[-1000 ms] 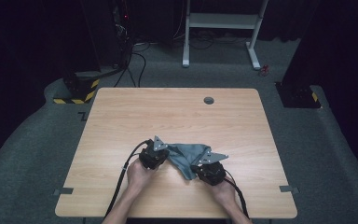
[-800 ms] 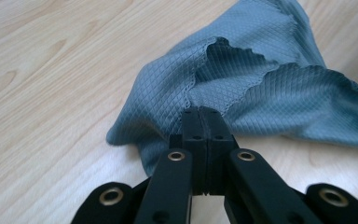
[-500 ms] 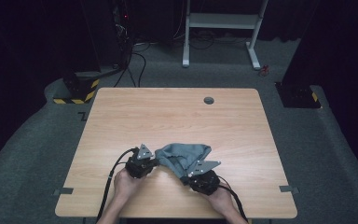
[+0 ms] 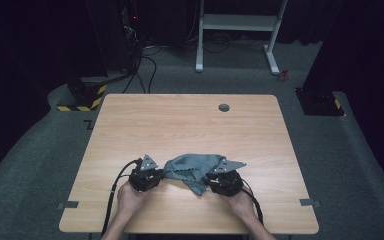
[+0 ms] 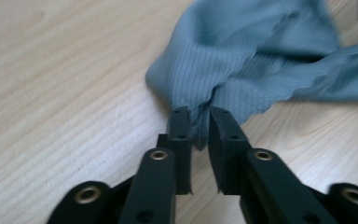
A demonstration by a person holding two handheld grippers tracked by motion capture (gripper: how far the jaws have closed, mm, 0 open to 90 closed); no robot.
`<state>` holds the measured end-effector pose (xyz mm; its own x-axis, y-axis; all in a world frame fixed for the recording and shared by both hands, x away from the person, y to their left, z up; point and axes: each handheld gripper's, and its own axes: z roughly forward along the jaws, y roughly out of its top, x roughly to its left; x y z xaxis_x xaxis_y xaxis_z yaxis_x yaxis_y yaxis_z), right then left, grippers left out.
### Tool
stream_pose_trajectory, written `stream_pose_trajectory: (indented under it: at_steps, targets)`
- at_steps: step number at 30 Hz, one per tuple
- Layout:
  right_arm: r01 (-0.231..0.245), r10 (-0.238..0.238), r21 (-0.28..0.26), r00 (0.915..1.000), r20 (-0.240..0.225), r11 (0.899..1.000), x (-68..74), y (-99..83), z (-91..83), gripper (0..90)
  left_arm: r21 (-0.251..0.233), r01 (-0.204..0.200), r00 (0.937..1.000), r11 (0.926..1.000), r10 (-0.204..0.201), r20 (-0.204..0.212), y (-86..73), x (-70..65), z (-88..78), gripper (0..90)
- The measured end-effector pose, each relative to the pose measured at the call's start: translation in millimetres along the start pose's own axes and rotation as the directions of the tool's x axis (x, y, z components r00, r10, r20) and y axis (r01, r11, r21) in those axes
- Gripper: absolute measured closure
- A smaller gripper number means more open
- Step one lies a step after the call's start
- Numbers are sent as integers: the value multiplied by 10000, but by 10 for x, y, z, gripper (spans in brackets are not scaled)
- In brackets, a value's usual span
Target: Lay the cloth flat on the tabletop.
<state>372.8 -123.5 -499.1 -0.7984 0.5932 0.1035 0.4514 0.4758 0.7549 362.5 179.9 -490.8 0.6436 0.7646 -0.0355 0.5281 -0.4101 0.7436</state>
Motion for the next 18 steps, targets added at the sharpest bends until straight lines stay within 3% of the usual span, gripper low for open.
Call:
stream_pose_trajectory:
  at_steps: [1,4,5,10,12,13,14,15,16,18]
  targets:
    - [-213,213,-118,9998,-6,9997,-34,30,15,706,-188,36,10000,9998,-35,54,36,-4,-24,686]
    - [-418,418,-140,9991,-30,9990,-50,53,35,703,-495,112,9996,9987,-99,279,173,-17,-37,647]
    - [-395,395,-147,9992,12,9991,-60,62,54,704,-483,-33,9997,9988,45,250,234,-24,-17,626]
    - [-400,389,380,9988,287,9985,-54,56,183,704,216,-477,9974,9986,465,549,497,-150,273,512]
    - [-420,412,477,9990,182,9980,-44,53,223,732,638,-834,9942,9945,786,737,566,-218,425,494]
    - [-396,405,533,9990,-164,9978,-43,57,238,829,961,-1046,9909,9899,954,954,606,-277,527,488]
    - [-396,405,533,9990,-164,9978,-43,57,238,829,961,-1046,9909,9899,954,954,606,-277,527,489]
    - [-134,148,504,9995,-278,9986,-27,71,246,900,1209,-1422,9843,9824,1274,1222,638,-337,605,495]
    - [-134,148,504,9995,-278,9986,-27,71,246,900,1209,-1422,9843,9824,1274,1222,638,-337,605,505]
    - [-5,18,463,9996,-281,9989,-29,117,237,900,1538,-1889,9754,9699,1671,1437,672,-398,693,543]
